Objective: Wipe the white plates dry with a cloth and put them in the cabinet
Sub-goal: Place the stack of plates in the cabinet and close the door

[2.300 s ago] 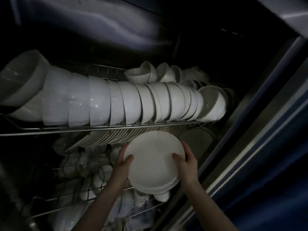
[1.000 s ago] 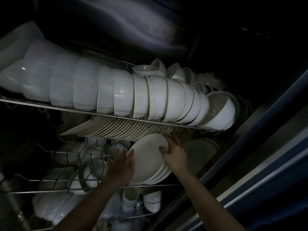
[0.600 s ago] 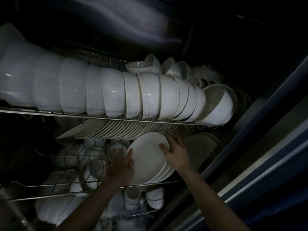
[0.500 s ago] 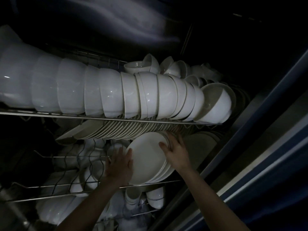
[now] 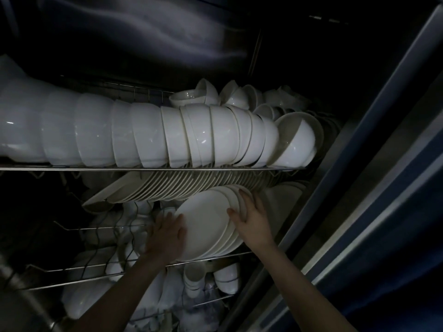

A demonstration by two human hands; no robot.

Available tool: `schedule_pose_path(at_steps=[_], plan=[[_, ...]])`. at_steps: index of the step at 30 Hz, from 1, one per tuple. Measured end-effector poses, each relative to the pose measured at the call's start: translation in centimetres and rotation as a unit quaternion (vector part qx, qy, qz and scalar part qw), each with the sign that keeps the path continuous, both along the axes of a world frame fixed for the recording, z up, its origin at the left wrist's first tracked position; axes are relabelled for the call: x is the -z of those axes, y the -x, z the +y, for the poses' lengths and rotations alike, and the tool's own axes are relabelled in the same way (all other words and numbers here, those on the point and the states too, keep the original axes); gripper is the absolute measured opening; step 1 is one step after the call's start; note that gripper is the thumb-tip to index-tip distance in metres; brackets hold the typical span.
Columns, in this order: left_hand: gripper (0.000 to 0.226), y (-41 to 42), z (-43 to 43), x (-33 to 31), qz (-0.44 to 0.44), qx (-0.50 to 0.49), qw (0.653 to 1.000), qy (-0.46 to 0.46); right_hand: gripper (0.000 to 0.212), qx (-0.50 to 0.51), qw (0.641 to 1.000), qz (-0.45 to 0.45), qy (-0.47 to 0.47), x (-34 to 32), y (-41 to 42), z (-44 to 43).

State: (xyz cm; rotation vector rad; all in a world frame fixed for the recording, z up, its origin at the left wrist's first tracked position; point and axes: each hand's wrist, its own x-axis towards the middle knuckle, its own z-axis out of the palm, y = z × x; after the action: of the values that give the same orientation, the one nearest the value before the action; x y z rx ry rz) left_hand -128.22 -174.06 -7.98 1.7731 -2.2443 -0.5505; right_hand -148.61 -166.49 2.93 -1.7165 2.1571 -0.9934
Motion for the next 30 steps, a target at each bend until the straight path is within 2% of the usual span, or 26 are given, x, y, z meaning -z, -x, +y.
schedule_pose_path(at_steps=[5,8,13,15,21,26,30], plan=[[0.071,-0.9,1.5,-2.0,-0.051,0.028,0.998,0.029,0.061,-0.030,0.998,0.063,0.005,-0.5,0.0,1.3],[0.056,-1.8,2.5,-2.9,-0.061,0.026,0.996,0.066,0.057,-0.073,0.992,0.101,0.025,-0.9,-0.3,2.3],[0.049,-4.1,7.3,-5.3,0.021,-0.014,0.993,0.115,0.053,-0.143,0.982,0.119,0.012,-1.1,-1.1,5.6],[0.046,-5.6,10.2,-6.4,0.026,-0.037,0.991,0.124,0.051,-0.184,0.974,0.130,0.010,-1.3,-1.7,7.5],[0.039,-12.3,22.6,-8.4,-0.015,-0.117,0.979,0.166,0.047,-0.290,0.941,0.173,0.004,-1.7,-5.9,14.0],[0.032,-20.5,36.4,-8.5,-0.036,-0.214,0.967,0.135,0.039,-0.397,0.906,0.144,-0.030,-1.2,-13.7,20.3],[0.023,-27.0,48.7,-8.8,-0.073,-0.334,0.933,0.116,0.034,-0.501,0.850,0.154,-0.051,-1.3,-22.3,26.2]])
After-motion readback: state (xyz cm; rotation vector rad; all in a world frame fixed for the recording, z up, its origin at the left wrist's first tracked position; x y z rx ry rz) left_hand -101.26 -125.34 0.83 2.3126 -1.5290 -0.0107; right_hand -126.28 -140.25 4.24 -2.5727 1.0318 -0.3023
